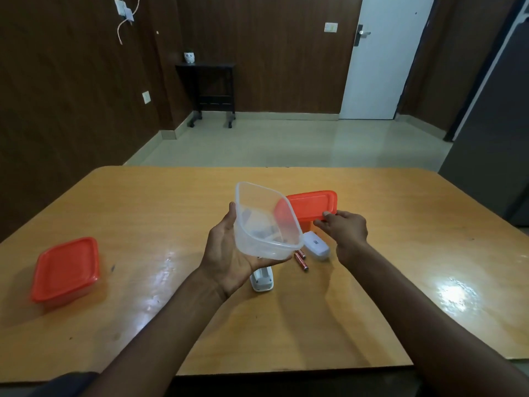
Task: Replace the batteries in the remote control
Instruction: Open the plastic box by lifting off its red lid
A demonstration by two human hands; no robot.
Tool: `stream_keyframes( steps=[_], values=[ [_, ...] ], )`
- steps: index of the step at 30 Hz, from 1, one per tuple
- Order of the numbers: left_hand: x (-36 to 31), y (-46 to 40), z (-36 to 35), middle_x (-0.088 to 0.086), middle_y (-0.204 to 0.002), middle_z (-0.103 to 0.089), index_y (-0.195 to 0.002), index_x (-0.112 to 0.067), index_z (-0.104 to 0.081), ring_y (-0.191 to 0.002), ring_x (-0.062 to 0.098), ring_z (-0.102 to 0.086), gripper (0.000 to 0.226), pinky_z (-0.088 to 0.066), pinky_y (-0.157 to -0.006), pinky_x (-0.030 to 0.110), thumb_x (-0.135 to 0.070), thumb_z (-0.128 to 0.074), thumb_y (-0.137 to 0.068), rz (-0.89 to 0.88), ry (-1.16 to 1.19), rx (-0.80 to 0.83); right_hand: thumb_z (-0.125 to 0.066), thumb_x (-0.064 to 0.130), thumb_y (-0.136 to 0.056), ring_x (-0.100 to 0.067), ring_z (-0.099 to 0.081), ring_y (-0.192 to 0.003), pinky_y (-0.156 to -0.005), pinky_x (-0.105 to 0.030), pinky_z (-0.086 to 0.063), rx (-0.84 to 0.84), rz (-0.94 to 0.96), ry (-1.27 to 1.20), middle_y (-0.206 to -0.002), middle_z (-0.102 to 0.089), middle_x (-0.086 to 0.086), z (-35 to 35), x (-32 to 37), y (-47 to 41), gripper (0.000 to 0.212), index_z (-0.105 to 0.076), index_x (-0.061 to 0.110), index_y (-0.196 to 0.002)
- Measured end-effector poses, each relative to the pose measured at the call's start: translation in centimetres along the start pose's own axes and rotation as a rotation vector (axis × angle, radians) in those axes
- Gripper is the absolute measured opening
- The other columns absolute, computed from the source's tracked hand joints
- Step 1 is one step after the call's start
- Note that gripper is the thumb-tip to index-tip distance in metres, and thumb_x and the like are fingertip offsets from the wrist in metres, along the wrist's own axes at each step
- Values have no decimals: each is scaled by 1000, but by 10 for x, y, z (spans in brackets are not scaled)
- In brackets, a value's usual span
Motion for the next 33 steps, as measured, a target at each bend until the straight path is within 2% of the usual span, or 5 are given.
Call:
stream_keyframes(
  steps=[7,13,20,28,33],
  values=[
    [0,1,3,28,-129,-66,-121,-14,-65,-118,49,-63,45,-47,-93,71,-47,-41,-103,-14,-31,-9,-74,10,-85,-10,-74,-69,-67,-24,-57,-128,-11,133,-76,-73,-3,20,-2,-5,31,-70,4,-115],
    [0,3,0,26,-136,-62,-130,-16,-61,-126,49,-58,60,-48,-97,67,-63,-46,-95,12,-10,0,-69,10,-82,-16,-73,-58,-68,-36,-63,-97,112,276,-102,-71,-9,21,10,14,28,-65,11,-110],
    [-7,6,3,21,-133,-65,-119,-15,-65,-125,43,-60,36,-60,-82,56,-42,-57,-96,-35,-106,-105,-69,14,-77,-16,-62,-57,-52,-32,-52,327,431,896,-65,-70,-1,-31,18,69,6,-73,14,-72],
    [5,4,9,17,-124,-72,-134,-7,-56,-109,35,-72,49,-59,-90,49,-38,-61,-96,-3,-306,-165,-45,18,-96,-27,-69,-60,-47,-35,-54,341,166,329,-84,-75,-19,-2,23,82,31,-73,4,-95],
    [38,7,-3,16,-119,-74,-116,-13,-65,-107,31,-73,34,-63,-82,47,-38,-67,-93,19,-390,-179,-59,34,-96,-30,-72,-68,-47,-36,-58,245,254,512,-87,-75,-7,37,32,85,27,-74,12,-90]
  ],
)
Point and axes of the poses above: each hand's wrist, its own y-axis away from the middle knuckle, its own z-axis out of the back of the hand, x = y × z, the point moved 10 cm from there along -y, towards the middle knuckle
